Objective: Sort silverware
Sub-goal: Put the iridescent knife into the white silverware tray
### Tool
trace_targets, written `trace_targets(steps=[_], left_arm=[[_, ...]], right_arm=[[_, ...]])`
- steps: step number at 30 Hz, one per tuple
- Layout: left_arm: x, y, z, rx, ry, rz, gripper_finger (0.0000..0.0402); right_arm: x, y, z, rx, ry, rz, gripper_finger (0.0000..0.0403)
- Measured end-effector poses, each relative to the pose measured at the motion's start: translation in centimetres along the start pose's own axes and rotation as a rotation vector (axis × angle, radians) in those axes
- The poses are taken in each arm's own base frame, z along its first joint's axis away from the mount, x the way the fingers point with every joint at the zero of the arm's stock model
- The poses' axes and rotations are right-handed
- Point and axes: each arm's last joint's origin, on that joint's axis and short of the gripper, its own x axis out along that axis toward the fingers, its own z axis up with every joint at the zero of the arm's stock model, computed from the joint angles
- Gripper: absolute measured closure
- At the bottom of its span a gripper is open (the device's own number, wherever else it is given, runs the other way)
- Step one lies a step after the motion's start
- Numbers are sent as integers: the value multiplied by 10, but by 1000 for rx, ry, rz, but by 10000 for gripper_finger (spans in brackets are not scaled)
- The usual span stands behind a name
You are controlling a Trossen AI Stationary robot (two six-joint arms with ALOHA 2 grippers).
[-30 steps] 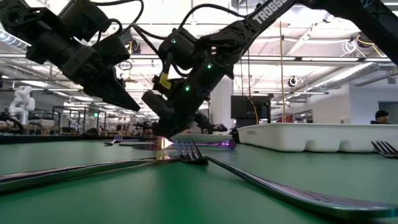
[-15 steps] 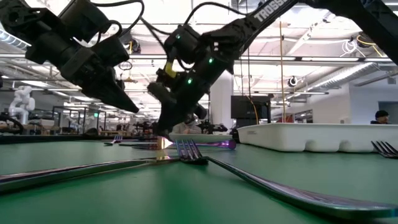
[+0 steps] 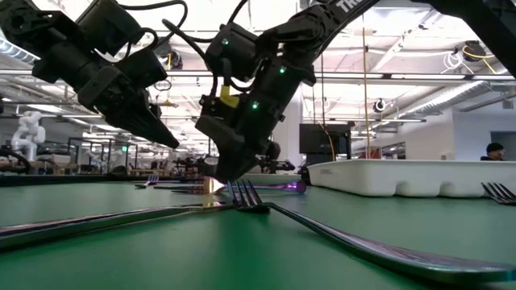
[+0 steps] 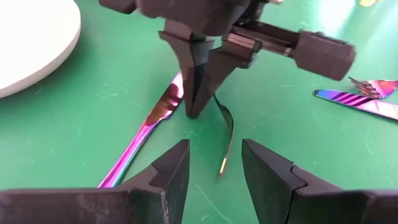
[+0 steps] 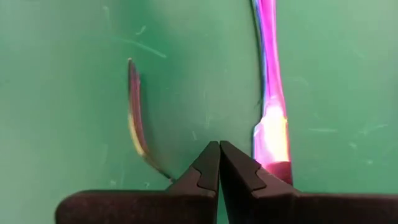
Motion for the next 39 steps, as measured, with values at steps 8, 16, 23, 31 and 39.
trace_targets(steps=[8, 16, 23, 31, 39], left_arm=[[0, 0, 0, 0, 0, 3, 254], [0, 0, 0, 1, -1, 6, 254], [0, 11, 9, 15, -28, 126, 254], [-4, 52, 19, -81, 5, 222, 254], [-9, 62, -5, -313, 224, 239, 254]], right_arm=[[-1, -1, -4, -11, 15, -81, 403], [2, -24, 3, 10, 30, -108, 403], [4, -41, 5, -10, 52, -134, 403], [-5, -43, 14, -59, -6, -125, 403], [-23, -50, 31, -115, -81, -53, 403]])
